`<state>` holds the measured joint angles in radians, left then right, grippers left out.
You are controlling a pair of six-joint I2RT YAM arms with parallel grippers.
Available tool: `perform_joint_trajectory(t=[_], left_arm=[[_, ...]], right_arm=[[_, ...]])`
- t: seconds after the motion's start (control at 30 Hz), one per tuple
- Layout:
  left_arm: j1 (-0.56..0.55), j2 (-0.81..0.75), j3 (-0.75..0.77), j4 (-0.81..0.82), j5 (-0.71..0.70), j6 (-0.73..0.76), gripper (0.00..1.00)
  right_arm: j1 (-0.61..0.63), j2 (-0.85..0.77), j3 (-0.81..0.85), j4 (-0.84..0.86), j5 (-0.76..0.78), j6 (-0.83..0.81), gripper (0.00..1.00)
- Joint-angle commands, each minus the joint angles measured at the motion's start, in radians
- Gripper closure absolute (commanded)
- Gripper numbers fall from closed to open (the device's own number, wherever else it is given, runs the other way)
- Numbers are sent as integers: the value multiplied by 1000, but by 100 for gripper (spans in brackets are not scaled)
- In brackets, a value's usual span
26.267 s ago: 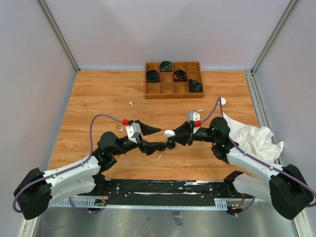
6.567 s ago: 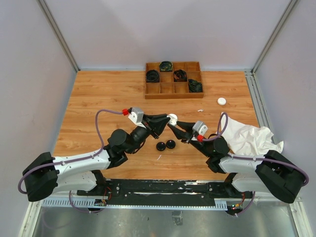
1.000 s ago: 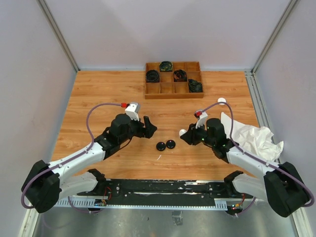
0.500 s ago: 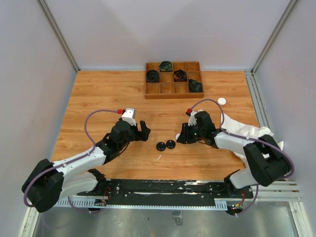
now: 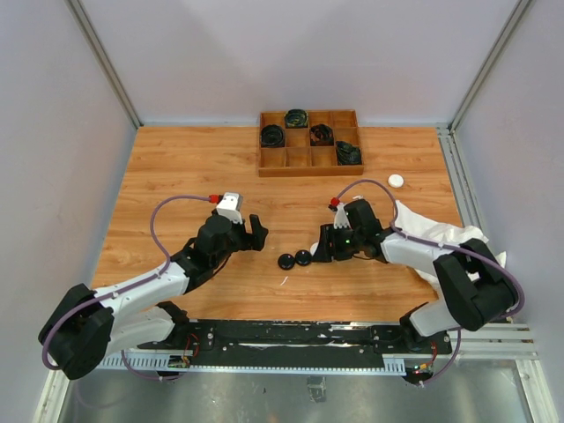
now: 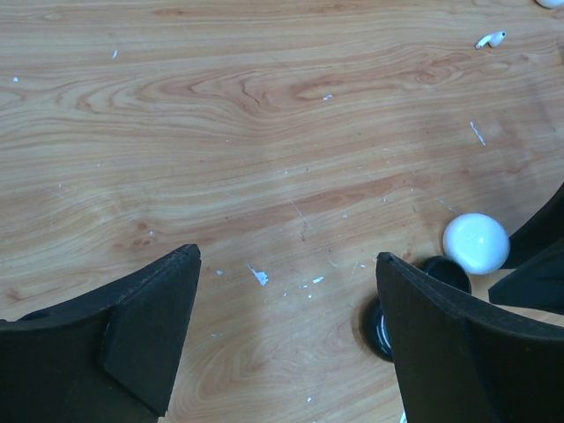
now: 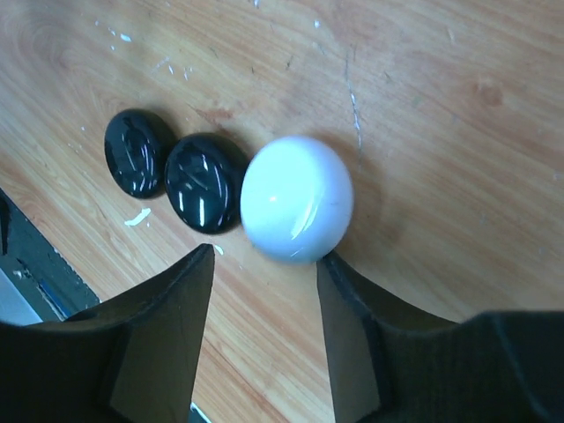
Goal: Insert the wireless bluetooth earbuds into the charging case
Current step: Place the charging case at the center of the board, then pick up the charging case at the center of the board.
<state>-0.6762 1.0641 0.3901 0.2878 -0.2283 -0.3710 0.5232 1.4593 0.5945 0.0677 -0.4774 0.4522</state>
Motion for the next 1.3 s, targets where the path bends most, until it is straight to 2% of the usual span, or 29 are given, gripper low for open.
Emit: perform_joint_trajectory(t=[0.0,0.13,0.3,0.47,0.6,0.77,0.93,1.1,1.27], left_arm=[[1,-29,-11,32,-16,8,14],[1,-46,-15,27,-38,4,14],[1,-83,-15,-22,-154,-6,13],[1,-129,-37,-21,-199,-20,11],[1,-132,-42,-20,-202,-23,10],[1,-130,-39,-27,-202,-34,10],[1,-130,-45,-15,-198,-33,10],[1,-130,-50,-13,-200,-28,10],[1,-125,-58,3,-194,-24,10]], right_arm=[[15,-74,14,-147,64,-39,46],[11,-134,32,-235,119,-109,41],[-54,-194,82,-328,198,-201,35],[-160,-245,137,-324,312,-274,30],[-255,-225,184,-281,394,-339,25],[-413,-121,260,-215,440,-361,23],[-526,52,378,-148,477,-336,23],[-588,261,545,-130,450,-363,26],[-615,430,725,-187,390,-427,27]])
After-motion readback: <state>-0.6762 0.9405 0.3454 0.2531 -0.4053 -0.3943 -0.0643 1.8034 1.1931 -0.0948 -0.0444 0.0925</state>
